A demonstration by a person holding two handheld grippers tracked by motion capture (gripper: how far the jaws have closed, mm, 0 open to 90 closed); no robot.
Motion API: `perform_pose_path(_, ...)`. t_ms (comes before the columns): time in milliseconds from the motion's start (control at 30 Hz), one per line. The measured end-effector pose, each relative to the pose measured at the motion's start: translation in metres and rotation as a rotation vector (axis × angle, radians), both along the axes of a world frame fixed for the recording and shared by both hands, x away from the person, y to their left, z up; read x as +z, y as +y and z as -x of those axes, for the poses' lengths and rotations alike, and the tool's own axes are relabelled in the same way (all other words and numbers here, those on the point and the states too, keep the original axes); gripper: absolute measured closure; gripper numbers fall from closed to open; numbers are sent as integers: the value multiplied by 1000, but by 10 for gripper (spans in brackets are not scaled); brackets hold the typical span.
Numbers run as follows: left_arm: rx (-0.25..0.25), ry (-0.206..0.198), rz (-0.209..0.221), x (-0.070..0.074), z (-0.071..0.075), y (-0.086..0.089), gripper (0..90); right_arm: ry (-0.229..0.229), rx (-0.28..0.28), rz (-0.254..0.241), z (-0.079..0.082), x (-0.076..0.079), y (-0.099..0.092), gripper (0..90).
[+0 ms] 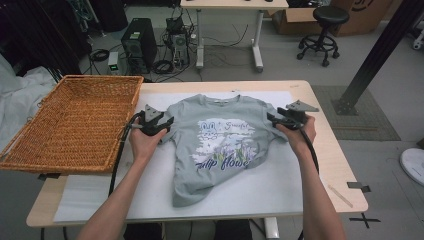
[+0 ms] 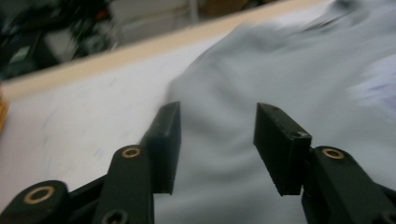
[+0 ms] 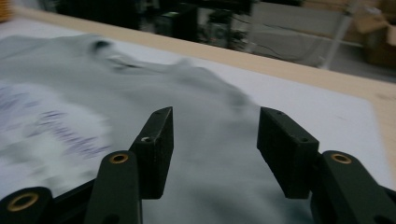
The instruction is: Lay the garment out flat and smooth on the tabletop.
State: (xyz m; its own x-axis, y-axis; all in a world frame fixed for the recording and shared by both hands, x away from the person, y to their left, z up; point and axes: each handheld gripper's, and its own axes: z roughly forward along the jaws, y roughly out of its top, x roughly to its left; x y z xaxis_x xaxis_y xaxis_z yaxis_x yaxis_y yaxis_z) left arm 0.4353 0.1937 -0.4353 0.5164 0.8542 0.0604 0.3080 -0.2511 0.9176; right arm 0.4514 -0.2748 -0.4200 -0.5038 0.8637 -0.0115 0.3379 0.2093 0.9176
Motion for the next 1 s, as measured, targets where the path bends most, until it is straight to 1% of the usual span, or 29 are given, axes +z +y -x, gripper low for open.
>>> perform_pose_path(33,-62,-3,26,6,8,-3,479,-14,36,-4,11,2,7,453)
perform_pose_path(67,-116,-15,38,11,17,-7,478,-26,78,-8,22,4,14,448)
perform_pose_path(133,-229,-23,41,17,35,-14,486,-47,134,-7,44,4,27,444)
perform_pose_path(167,-279,-19,29,19,45,-18,488,-48,157,5,55,3,32,444)
perform_pose_path(200,-315,-21,10,19,54,-21,492,-54,173,15,66,1,37,444)
perform_pose_path(233,-338,-13,-6,18,63,-23,504,-56,184,26,76,-1,41,444)
perform_pose_path(267,-354,9,-9,17,72,-25,507,-56,190,33,86,-4,44,444)
perform_pose_path(300,-362,22,-7,15,81,-25,509,-54,193,40,96,-7,46,444)
perform_pose_path(367,-359,49,6,11,98,-23,516,-39,181,57,115,-14,47,443)
perform_pose_path(433,-348,82,46,8,113,-18,516,-22,157,90,132,-22,47,441)
perform_pose_path(467,-343,89,57,7,119,-15,515,-16,148,91,139,-26,46,438)
perform_pose_path(500,-344,92,60,5,124,-13,515,-10,139,74,145,-30,45,437)
perform_pose_path(533,-341,99,52,3,127,-10,513,-9,130,60,150,-33,44,437)
perform_pose_path(600,-298,144,41,-4,127,-5,514,3,113,43,156,-40,42,433)
perform_pose_path(633,-275,172,49,-8,126,-3,514,13,103,38,157,-42,40,429)
perform_pose_path(700,-248,239,116,-17,123,-3,517,29,78,28,157,-47,39,415)
perform_pose_path(733,-252,259,135,-21,122,-6,524,28,69,12,156,-48,40,409)
perform_pose_path(767,-254,271,118,-23,122,-10,540,47,61,16,154,-49,40,409)
perform_pose_path(800,-249,272,71,-25,122,-14,570,74,53,30,152,-49,42,400)
perform_pose_path(833,-243,240,25,-27,123,-18,623,107,48,43,149,-49,43,386)
perform_pose_path(867,-226,221,-6,-27,124,-19,683,128,45,51,146,-48,45,371)
perform_pose_path(900,-214,215,-22,-26,124,-19,746,124,50,41,145,-48,46,404)
perform_pose_path(933,-201,210,-28,-26,125,-19,781,125,62,39,144,-48,48,465)
perform_pose_path(967,-199,201,-33,-27,125,-19,810,119,84,45,143,-48,49,572)
perform_pose_path(1000,-199,194,-32,-28,125,-19,821,120,103,36,142,-47,51,623)
